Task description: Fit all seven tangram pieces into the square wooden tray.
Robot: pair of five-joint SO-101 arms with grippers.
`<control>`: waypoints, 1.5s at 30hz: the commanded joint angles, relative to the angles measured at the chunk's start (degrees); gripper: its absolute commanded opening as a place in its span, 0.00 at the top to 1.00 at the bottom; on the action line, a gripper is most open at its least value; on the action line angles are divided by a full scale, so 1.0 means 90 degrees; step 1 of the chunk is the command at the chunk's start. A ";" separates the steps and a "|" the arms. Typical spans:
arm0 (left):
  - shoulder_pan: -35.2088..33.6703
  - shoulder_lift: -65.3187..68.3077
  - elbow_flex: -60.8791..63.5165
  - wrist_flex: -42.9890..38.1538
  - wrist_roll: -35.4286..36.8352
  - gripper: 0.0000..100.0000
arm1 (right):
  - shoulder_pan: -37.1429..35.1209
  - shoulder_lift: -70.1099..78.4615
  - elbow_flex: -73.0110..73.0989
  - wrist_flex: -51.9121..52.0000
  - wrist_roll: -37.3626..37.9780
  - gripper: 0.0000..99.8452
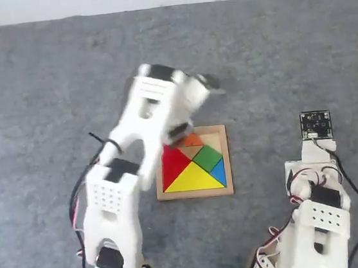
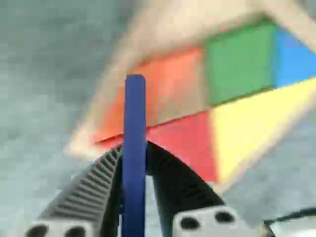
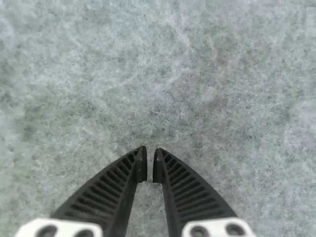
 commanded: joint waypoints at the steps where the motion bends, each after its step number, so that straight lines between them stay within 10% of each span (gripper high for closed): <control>1: 0.0713 -0.1143 0.0581 0.0274 -0.0020 0.99 | 0.0366 -0.0161 -0.0205 -0.0132 -0.0059 0.96; 27: 0.1055 -0.2276 0.3111 -0.2344 0.0176 0.95 | 0.1118 -0.0161 -0.0332 -0.0132 -0.0215 0.96; 45: 0.1621 -0.2696 0.3805 -0.2100 0.0518 0.85 | 0.1109 -0.0112 -0.0293 -0.0357 -0.0205 0.96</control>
